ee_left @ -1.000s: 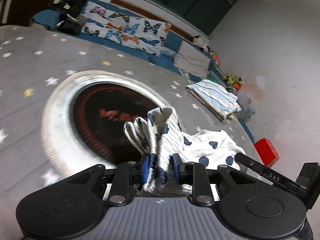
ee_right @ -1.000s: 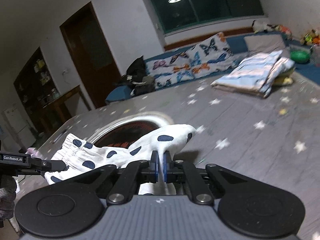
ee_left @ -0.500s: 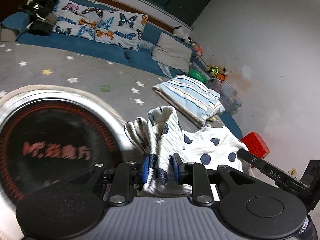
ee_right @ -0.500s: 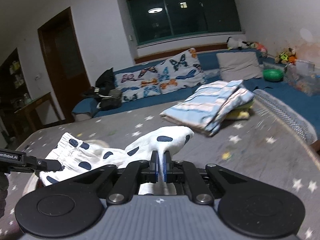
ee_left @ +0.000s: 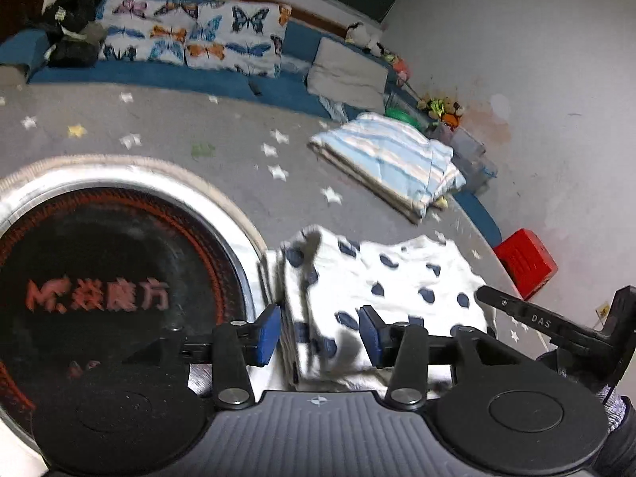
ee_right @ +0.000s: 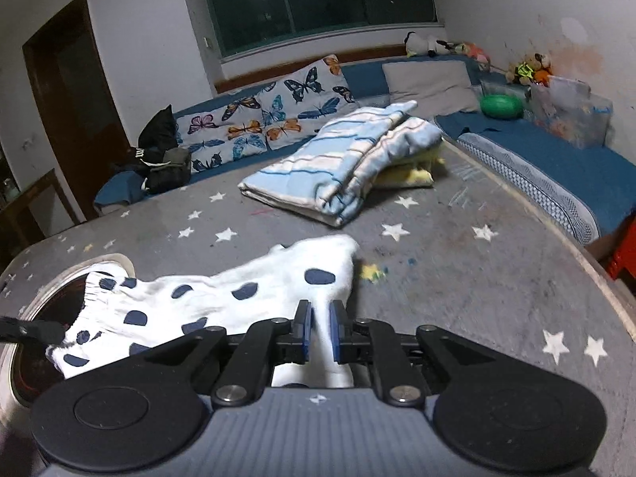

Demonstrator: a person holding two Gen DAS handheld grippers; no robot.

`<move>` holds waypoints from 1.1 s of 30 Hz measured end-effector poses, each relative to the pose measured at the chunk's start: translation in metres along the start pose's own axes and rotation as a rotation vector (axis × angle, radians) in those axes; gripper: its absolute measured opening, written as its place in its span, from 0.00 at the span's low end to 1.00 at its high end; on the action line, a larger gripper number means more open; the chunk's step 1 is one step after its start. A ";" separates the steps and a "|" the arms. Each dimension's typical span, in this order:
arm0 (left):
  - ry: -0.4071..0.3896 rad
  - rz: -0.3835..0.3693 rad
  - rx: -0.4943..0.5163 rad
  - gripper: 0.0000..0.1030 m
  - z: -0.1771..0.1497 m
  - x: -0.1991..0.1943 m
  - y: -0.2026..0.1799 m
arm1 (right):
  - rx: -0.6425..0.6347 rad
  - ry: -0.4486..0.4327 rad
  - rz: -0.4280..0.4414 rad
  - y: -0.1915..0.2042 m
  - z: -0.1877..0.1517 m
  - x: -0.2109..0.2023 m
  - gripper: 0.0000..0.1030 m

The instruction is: Fold clothes

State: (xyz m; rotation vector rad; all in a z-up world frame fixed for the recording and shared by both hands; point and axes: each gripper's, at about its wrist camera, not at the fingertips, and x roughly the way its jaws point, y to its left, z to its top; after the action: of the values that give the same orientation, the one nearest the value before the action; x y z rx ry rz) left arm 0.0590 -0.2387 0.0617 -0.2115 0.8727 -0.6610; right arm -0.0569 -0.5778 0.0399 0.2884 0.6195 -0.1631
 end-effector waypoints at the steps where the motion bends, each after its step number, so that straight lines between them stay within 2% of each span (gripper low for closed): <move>1: -0.015 -0.003 0.003 0.45 0.003 -0.004 -0.001 | -0.004 -0.005 0.001 0.000 0.000 -0.001 0.11; 6: -0.065 -0.052 0.019 0.44 0.021 -0.003 -0.014 | -0.049 -0.037 0.020 0.010 0.017 -0.002 0.20; 10: -0.037 -0.110 0.029 0.43 0.028 0.021 -0.024 | -0.067 -0.020 0.046 0.019 0.026 0.013 0.21; 16: 0.022 -0.124 0.057 0.41 0.033 0.061 -0.028 | -0.097 0.029 0.037 0.025 0.029 0.047 0.21; 19: 0.024 -0.104 0.058 0.38 0.032 0.070 -0.023 | -0.106 0.050 0.026 0.024 0.030 0.063 0.21; 27: 0.017 -0.109 0.011 0.32 0.026 0.069 -0.007 | -0.078 0.065 0.021 0.017 0.029 0.078 0.23; 31: -0.017 -0.121 0.053 0.32 0.027 0.054 -0.022 | -0.106 0.038 0.028 0.024 0.033 0.060 0.26; 33: -0.030 -0.140 0.083 0.32 0.024 0.049 -0.028 | -0.121 0.031 0.049 0.029 0.033 0.052 0.31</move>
State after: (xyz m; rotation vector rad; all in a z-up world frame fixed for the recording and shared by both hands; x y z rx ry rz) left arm 0.0869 -0.2930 0.0576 -0.2091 0.8055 -0.8214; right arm 0.0094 -0.5639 0.0410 0.1896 0.6493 -0.0741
